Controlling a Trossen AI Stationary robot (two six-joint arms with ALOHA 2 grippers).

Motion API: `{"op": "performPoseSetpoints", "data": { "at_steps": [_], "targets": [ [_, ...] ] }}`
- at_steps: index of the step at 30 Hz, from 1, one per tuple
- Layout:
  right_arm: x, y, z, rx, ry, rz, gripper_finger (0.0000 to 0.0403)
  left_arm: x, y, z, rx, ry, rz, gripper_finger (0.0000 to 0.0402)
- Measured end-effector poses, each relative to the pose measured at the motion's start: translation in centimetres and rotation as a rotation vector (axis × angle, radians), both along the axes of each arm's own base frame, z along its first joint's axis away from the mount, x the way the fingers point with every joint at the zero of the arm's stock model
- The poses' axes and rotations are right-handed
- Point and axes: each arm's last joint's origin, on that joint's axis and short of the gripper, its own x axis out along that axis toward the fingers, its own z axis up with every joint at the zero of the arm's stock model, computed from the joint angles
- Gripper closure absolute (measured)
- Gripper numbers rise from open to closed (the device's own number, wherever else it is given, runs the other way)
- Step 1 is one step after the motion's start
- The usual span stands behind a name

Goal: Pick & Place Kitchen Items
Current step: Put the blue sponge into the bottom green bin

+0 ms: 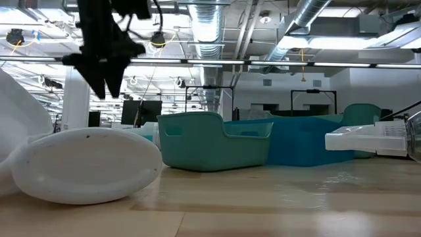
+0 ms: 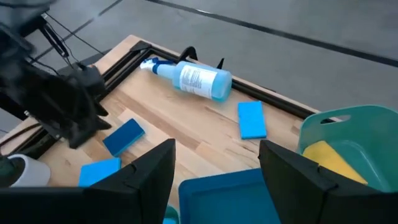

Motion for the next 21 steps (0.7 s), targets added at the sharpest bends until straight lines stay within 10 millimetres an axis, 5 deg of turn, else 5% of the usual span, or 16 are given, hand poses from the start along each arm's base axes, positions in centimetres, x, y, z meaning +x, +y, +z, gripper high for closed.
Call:
{"op": "performPoseSetpoints", "data": {
  "at_steps": [9,21],
  "targets": [
    [-0.2,0.1,-0.1,-0.002,0.043,0.036,0.018,2.8,-0.2,-4.9,-0.064,0.169,0.022,0.0215],
    [-0.2,0.2,-0.2,-0.035,0.083,0.075,0.018,4.5,-1.0,-8.0,-0.055,0.219,0.013,0.0215]
  ]
}}
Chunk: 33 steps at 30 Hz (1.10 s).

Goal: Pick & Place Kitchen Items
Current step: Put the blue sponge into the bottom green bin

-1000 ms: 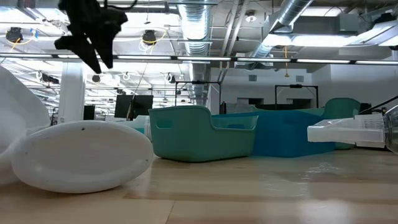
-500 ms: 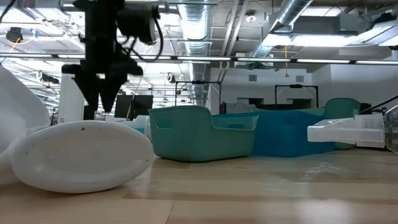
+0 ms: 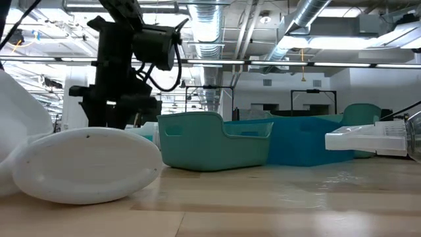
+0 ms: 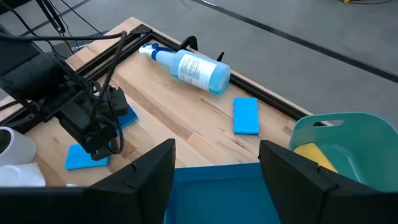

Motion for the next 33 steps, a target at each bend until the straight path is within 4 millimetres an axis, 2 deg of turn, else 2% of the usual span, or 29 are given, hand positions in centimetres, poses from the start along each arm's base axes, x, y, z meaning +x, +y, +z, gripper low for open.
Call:
{"op": "performPoseSetpoints", "data": {
  "at_steps": [15,21,28,33],
  "targets": [
    [0.0,0.1,-0.1,0.002,0.025,0.03,0.018,0.7,0.2,-2.2,0.034,0.054,0.021,0.0223],
    [-0.1,0.2,-0.1,0.004,0.027,0.037,0.018,0.8,0.3,-2.6,0.042,0.069,0.016,0.0279],
    [-0.1,0.4,-0.1,0.007,0.027,0.045,0.018,0.6,0.5,-2.7,0.065,0.087,0.018,0.0381],
    [-0.1,0.5,-0.1,0.005,0.026,0.05,0.018,0.6,0.6,-1.4,0.076,0.019,-0.015,0.0394]
  ]
}}
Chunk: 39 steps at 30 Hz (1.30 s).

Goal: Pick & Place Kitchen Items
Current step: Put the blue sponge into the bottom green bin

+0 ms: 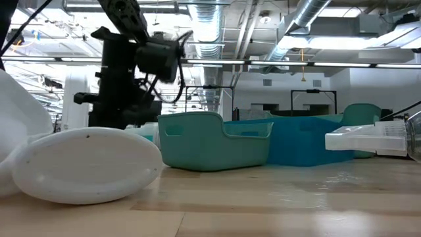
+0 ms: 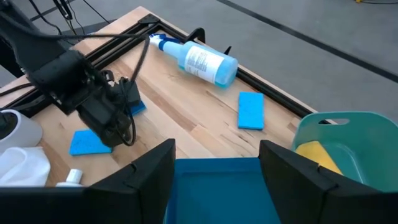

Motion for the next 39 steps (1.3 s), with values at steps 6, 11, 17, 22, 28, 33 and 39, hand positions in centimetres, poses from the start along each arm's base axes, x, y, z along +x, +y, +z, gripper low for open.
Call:
{"op": "performPoseSetpoints", "data": {
  "at_steps": [6,11,17,22,28,33,39],
  "targets": [
    [0.0,0.0,0.0,0.0,-0.002,0.0,0.018,-0.1,-0.1,5.1,-0.036,-0.302,-0.066,0.0398],
    [0.0,0.2,0.0,-0.014,0.007,0.015,0.018,-0.9,-0.1,10.3,-0.088,-0.698,-0.078,0.0399],
    [-0.4,0.8,0.0,-0.051,0.022,0.03,0.018,-3.7,0.1,12.5,-0.211,-1.19,0.015,0.04],
    [-0.6,1.4,0.1,-0.092,0.012,0.041,0.018,-5.6,-0.2,12.3,-0.32,-1.626,0.092,0.04],
    [0.4,2.0,1.8,0.008,-0.257,-0.01,0.018,-6.5,-1.0,13.0,-0.261,-1.967,0.008,0.04],
    [2.1,2.5,3.1,0.106,-0.438,0.061,0.018,-6.5,-1.2,14.2,-0.152,-2.124,-0.113,0.04],
    [3.8,2.5,5.0,0.202,-0.645,0.18,0.018,-7.5,-1.4,16.0,-0.007,-2.352,-0.283,0.04]
  ]
}}
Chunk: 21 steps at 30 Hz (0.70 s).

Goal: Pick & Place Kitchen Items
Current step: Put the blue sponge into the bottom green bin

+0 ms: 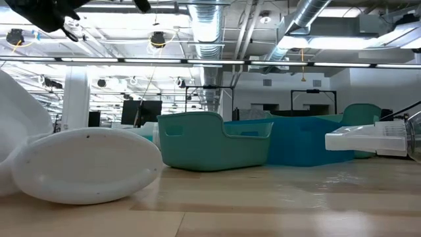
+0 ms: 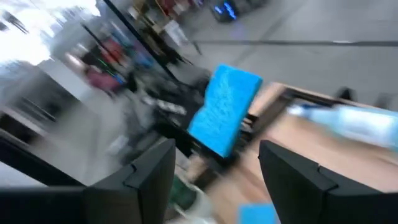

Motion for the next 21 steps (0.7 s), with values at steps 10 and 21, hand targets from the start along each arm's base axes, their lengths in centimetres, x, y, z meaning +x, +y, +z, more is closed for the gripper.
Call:
{"op": "performPoseSetpoints", "data": {
  "at_steps": [10,21],
  "targets": [
    [5.4,-1.9,-2.6,0.092,-0.027,0.151,0.0214,0.4,-0.2,2.4,0.09,-0.066,-0.004,0.04],
    [8.5,-4.1,-3.8,0.123,-0.081,0.188,0.0212,0.6,-0.4,2.7,0.103,-0.051,-0.024,0.0399]
  ]
}}
